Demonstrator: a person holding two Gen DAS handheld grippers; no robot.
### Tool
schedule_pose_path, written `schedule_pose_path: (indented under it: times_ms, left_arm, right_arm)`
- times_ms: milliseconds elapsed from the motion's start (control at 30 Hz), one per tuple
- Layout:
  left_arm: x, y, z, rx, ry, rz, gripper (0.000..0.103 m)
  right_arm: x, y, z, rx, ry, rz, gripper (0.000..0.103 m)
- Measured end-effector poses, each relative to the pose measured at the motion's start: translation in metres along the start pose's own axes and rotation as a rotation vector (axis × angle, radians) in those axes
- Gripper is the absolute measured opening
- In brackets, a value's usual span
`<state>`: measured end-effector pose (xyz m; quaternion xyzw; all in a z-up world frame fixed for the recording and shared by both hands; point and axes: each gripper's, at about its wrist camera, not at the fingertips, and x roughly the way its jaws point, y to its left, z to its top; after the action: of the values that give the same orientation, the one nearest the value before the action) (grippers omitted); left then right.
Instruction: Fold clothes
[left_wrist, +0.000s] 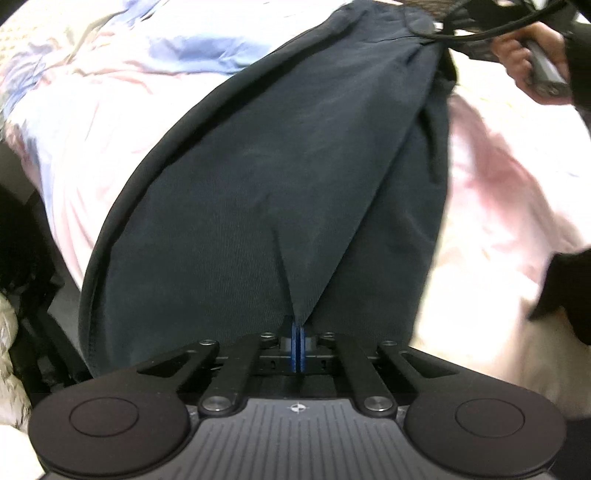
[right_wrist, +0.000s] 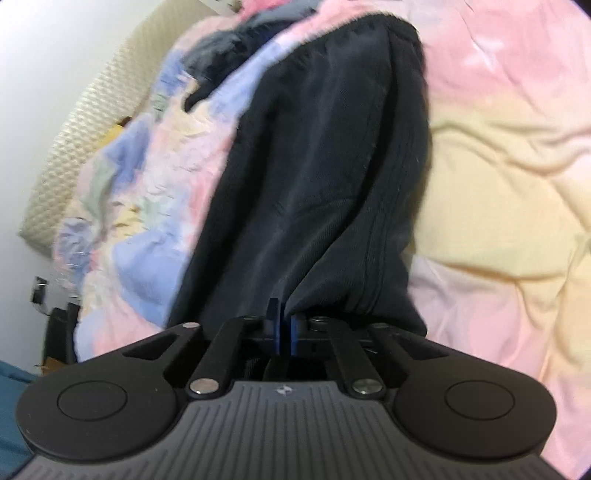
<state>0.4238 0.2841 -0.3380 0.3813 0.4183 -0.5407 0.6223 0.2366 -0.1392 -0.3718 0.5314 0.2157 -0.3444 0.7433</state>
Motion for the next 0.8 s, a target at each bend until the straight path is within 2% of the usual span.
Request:
schedule_pose_path:
  times_ms: [200, 300, 433, 567, 667, 700, 733, 800]
  left_arm:
    - [-0.028, -0.005, -0.001, 0.031, -0.023, -0.085, 0.001]
    - [-0.015, -0.011, -0.007, 0.023, 0.002, -0.117, 0.001]
    - [0.008, -0.011, -0.013, -0.022, 0.051, -0.151, 0.003]
    - [0.012, -0.003, -0.017, -0.052, 0.046, -0.175, 0.008]
    - [0.006, 0.003, -0.02, -0.064, 0.037, -0.196, 0.03]
    - [0.003, 0.004, -0.02, -0.068, 0.04, -0.21, 0.044]
    - [0.001, 0.001, -0.022, -0.068, 0.032, -0.215, 0.052]
    - [-0.006, 0.0, -0.024, -0.049, 0.027, -0.208, 0.054]
  right_arm:
    - [-0.032, 0.0, 0.015, -0.036, -0.02, -0.024, 0.003]
    - [-0.028, -0.006, 0.017, -0.066, 0.0, -0.085, 0.003]
    - [-0.003, -0.017, 0.011, -0.1, 0.059, -0.186, 0.004]
    - [0.005, -0.021, 0.002, -0.102, 0.076, -0.218, 0.017]
    - [-0.003, -0.008, -0.005, -0.137, 0.079, -0.226, 0.022]
    - [-0.008, -0.002, -0.009, -0.15, 0.079, -0.227, 0.023]
    - [-0.014, 0.003, -0.013, -0.156, 0.077, -0.224, 0.024]
    - [-0.031, 0.014, -0.024, -0.163, 0.07, -0.219, 0.025]
